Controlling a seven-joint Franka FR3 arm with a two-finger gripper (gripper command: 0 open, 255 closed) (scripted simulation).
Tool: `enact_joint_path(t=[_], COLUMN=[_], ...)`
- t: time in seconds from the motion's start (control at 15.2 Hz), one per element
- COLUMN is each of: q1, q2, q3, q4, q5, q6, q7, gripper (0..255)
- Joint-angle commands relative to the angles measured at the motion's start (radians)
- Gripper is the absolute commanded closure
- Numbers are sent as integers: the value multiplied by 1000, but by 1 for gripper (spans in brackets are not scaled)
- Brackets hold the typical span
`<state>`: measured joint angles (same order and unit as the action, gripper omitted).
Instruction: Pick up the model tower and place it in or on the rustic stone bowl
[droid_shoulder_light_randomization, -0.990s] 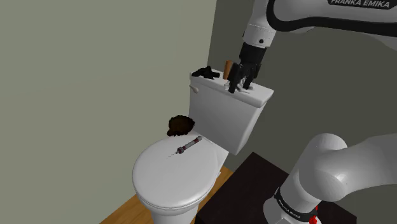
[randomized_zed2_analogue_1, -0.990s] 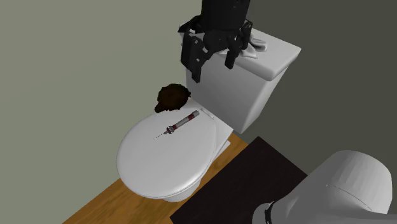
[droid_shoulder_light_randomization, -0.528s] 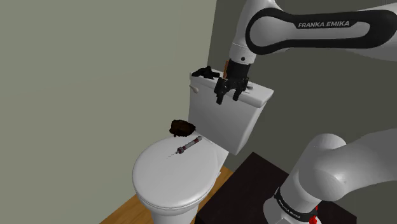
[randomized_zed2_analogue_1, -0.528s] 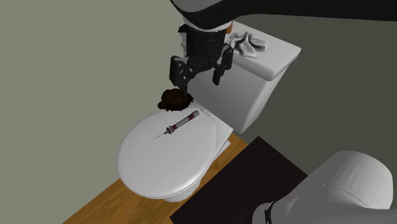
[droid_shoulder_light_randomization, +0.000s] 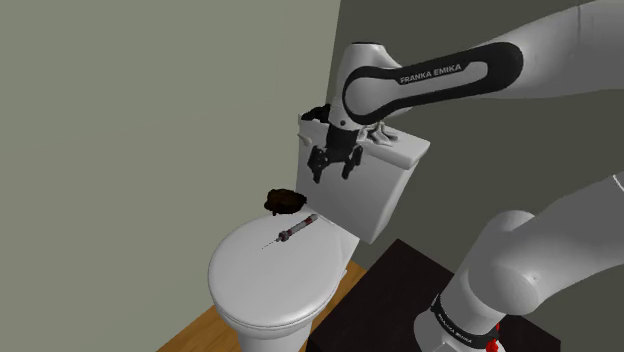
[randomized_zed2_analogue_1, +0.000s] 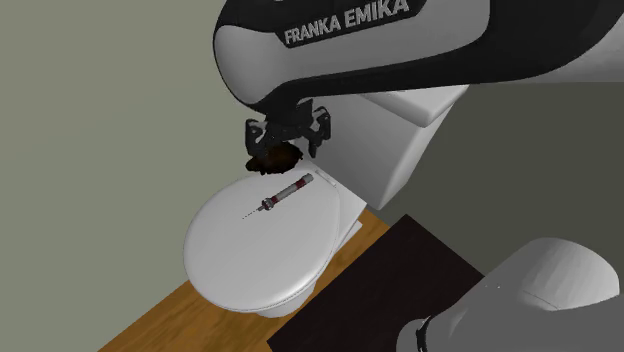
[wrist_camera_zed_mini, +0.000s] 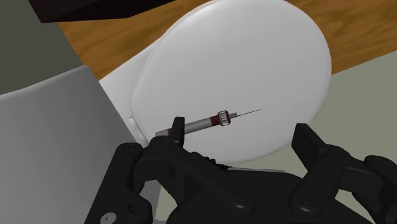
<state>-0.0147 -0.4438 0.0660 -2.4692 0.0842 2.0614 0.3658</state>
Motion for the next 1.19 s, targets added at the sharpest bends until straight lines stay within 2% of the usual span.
enact_joint_path(t=[0.0,0.53,1.12], q1=[-9,-28,-24], q2=[75,376,735], q3=[9,37,20], q4=[-3,53,211], q5=[3,0,-19], q6=[76,306,490], q7=[36,196,366], gripper=[0,0,0])
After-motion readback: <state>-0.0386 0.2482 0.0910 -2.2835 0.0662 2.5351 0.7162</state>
